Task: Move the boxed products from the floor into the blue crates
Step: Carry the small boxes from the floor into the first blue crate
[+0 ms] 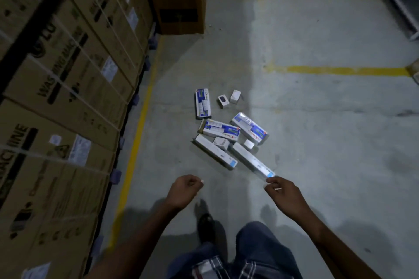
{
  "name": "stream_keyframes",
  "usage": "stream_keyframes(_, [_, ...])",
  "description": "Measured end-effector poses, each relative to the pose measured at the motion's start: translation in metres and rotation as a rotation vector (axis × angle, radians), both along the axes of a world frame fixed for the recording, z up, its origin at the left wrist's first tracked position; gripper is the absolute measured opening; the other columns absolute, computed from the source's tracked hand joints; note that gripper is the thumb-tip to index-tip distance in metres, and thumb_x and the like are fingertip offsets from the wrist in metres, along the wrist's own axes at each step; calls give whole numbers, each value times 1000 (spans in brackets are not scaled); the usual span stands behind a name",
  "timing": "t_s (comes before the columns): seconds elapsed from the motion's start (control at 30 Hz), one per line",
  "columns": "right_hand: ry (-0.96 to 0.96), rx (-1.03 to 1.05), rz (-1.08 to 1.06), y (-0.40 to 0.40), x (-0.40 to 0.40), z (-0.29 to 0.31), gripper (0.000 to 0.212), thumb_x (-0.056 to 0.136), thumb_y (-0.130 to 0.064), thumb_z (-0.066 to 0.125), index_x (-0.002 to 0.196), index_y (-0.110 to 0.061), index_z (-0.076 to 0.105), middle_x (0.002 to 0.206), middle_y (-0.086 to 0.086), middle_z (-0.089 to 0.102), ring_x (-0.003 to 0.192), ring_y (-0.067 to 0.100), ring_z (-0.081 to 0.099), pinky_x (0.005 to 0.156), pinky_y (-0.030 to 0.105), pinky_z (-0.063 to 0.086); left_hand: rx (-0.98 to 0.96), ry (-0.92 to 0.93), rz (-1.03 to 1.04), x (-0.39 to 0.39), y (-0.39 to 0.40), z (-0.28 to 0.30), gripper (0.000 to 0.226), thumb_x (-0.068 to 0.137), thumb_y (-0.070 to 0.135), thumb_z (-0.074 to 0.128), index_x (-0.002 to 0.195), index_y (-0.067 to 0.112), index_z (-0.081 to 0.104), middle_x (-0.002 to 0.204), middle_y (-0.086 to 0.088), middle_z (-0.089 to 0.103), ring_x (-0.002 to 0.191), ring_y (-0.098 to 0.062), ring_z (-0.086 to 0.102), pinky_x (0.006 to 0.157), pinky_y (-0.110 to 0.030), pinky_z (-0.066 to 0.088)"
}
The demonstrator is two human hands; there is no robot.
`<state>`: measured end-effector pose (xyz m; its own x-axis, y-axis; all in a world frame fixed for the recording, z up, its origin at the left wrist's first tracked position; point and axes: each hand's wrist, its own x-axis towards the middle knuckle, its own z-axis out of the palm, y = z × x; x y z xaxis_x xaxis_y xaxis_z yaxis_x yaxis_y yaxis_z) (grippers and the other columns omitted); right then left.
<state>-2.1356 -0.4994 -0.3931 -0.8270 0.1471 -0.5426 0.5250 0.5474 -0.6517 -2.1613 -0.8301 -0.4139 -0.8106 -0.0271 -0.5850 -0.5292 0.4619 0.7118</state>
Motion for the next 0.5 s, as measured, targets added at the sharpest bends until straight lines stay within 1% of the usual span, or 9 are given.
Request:
stream_keyframes(0.07, [-19,5,-25,-1,-32,-2,19,93,-29,70,111,-25,71,104,-1,75,89,8,70,65,14,46,29,14,-1,-46,0,-1,29,82,43,74,86,15,78,84,-3,79,83,-24,75,84,-44,60])
stream_keyframes(0.13, [-22,8,-41,-1,-63,-4,16,92,-26,72,107,-25,73,102,0,76,85,5,71,62,11,46,49,27,3,-90,5,-5,27,82,38,75,86,12,77,82,-3,79,74,-18,73,83,-46,61])
stream_keyframes(0.2, [-19,6,-41,2,-100,-10,15,92,-24,72,107,-23,73,101,0,76,84,5,71,62,9,45,59,17,-14,-134,12,-13,24,85,34,76,86,10,76,77,0,77,69,-12,68,82,-47,60])
stream_keyframes(0.27, [-21,-5,-29,7,-137,-20,15,94,-23,70,109,-22,73,103,0,75,87,7,70,66,11,45,39,-4,-43,-174,19,-27,27,82,39,77,85,13,75,71,5,74,68,-11,67,81,-43,58])
stream_keyframes(0.33, [-32,-18,-9,12,-175,-37,19,96,-25,69,113,-19,72,107,0,74,91,11,69,68,13,46,-4,-16,-61,-210,29,-40,30,76,48,76,83,19,76,70,7,75,71,-11,68,80,-37,56])
stream_keyframes(0.4, [-58,-34,-11,17,-210,-58,25,96,-31,69,117,-18,72,112,0,73,98,14,70,71,17,48,-36,-20,-66,-241,39,-53,33,71,52,73,83,21,76,74,6,75,75,-12,69,80,-33,53])
stream_keyframes(0.43, [-61,-44,-11,19,-227,-70,26,95,-33,69,117,-19,72,113,0,73,100,15,70,74,20,49,-65,-21,-75,-255,43,-63,36,71,52,73,87,20,76,80,4,77,80,-14,70,80,-31,51])
stream_keyframes(0.5, [-72,-71,-28,22,-261,-98,19,94,-33,69,110,-23,73,112,0,75,99,15,71,81,28,54,-103,-46,-89,-282,53,-91,40,76,49,77,99,16,77,93,-2,78,91,-18,72,81,-27,50])
